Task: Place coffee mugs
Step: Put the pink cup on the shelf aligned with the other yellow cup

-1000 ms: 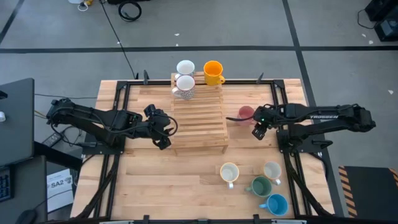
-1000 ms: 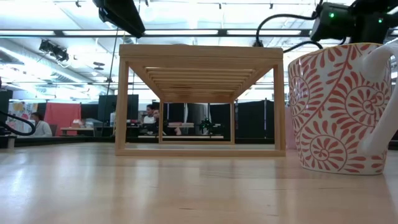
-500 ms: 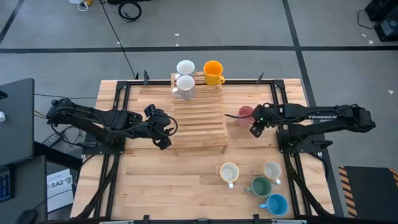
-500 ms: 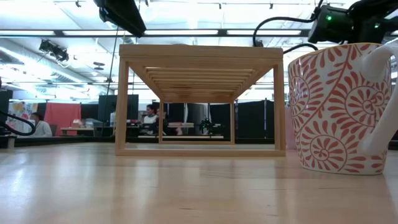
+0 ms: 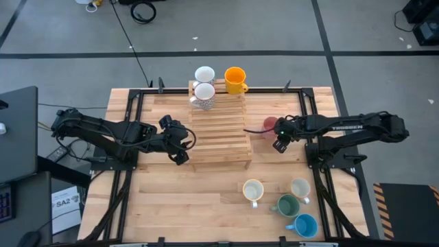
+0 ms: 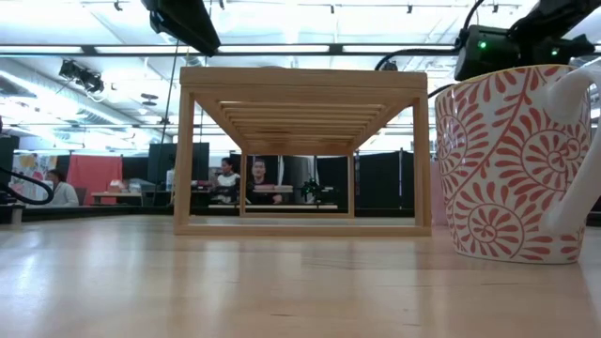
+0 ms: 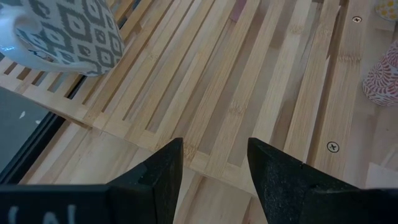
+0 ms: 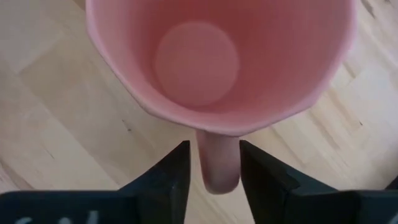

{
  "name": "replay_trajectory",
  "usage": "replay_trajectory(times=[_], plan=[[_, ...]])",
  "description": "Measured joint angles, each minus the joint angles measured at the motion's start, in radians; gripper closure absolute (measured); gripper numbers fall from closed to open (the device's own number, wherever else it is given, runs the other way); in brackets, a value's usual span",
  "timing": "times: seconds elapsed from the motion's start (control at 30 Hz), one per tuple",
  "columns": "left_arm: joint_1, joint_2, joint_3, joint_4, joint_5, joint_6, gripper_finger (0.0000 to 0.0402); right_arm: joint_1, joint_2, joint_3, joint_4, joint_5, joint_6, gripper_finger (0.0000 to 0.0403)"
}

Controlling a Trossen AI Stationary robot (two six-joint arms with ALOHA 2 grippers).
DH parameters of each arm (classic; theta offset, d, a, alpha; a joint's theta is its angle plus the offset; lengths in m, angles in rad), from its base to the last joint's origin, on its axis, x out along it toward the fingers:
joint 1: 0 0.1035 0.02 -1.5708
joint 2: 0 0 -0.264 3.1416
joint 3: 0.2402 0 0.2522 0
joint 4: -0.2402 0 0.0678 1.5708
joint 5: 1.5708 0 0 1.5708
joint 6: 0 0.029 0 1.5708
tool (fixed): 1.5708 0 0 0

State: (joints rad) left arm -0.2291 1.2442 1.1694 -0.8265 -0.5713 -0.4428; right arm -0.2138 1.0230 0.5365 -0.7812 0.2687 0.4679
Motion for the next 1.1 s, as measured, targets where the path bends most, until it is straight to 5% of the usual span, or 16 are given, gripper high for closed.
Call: replay_trajectory(times=[0.27,1.1], plan=[[0.000,0.000,0.000,0.000,0.000,0.000,0.0216,0.000,0.013,0.000,0.005,-0.002,0.000,0.0346],[0.000,0.000,0.000,0.000,0.000,0.000,0.0216,0.000,-0.044,0.082,-0.078,-0.088,0.086,0.0347]])
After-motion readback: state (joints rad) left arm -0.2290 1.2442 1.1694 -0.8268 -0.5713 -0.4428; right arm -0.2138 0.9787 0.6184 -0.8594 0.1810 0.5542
